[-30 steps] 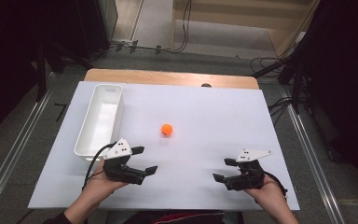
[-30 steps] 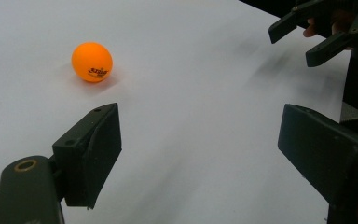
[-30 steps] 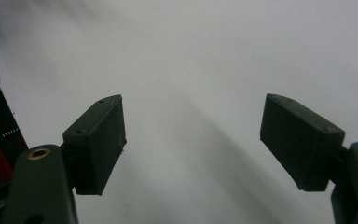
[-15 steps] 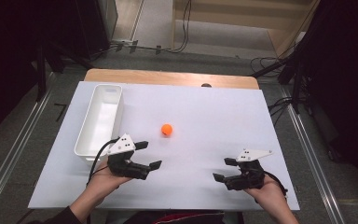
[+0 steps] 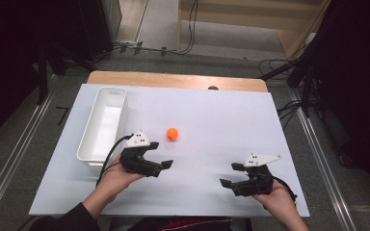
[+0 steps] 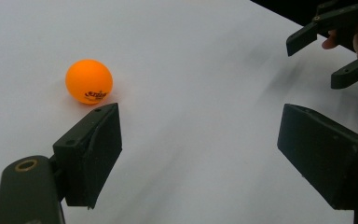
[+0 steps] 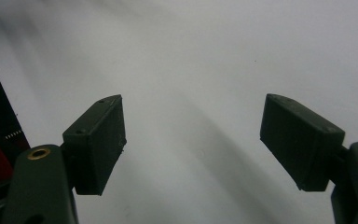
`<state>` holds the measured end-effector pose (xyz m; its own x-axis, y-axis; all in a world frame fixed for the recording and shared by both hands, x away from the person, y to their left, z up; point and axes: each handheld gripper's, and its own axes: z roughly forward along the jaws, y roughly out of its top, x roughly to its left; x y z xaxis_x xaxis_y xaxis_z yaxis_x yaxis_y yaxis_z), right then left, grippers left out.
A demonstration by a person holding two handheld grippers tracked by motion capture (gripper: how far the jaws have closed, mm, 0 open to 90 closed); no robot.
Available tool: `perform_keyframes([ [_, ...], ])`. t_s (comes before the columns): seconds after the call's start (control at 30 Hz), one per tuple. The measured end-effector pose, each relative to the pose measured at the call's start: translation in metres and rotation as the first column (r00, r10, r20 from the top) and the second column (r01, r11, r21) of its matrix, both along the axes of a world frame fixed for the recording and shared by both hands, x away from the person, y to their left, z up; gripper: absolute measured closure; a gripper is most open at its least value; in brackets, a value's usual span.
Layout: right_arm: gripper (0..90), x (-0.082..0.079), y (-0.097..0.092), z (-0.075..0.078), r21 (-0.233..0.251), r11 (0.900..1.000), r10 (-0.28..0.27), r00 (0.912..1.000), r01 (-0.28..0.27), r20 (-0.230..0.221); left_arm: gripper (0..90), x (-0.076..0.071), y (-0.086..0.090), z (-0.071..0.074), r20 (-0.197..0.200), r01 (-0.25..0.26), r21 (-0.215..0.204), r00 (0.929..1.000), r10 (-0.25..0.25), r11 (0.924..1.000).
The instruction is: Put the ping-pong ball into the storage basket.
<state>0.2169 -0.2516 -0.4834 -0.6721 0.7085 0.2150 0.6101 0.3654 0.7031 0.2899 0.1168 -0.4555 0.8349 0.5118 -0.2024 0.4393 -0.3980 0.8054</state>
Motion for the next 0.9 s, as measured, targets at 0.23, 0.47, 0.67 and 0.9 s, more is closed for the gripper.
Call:
perform_keyframes([
  [0.23,20.7,0.000,0.000,0.000,0.000,1.0000,0.002,1.0000,-0.002,0.002,13.6,0.010,-0.003,0.000,-0.023,-0.021,0.010,0.9995,0.021,0.9997],
  [0.47,20.7,0.000,0.000,0.000,0.001,1.0000,0.002,1.0000,-0.002,-0.001,13.7,0.018,-0.004,0.001,-0.020,-0.058,0.025,0.9981,0.058,0.9980],
  [0.67,20.7,0.000,0.000,0.000,-0.005,1.0000,0.004,1.0000,-0.004,0.000,13.7,0.026,-0.008,0.001,-0.005,-0.093,0.035,0.9956,0.093,0.9950],
  [0.9,20.7,0.000,0.000,-0.001,-0.004,1.0000,-0.001,1.0000,0.001,-0.003,13.7,0.033,-0.017,0.000,0.000,-0.109,0.050,0.9940,0.109,0.9928],
])
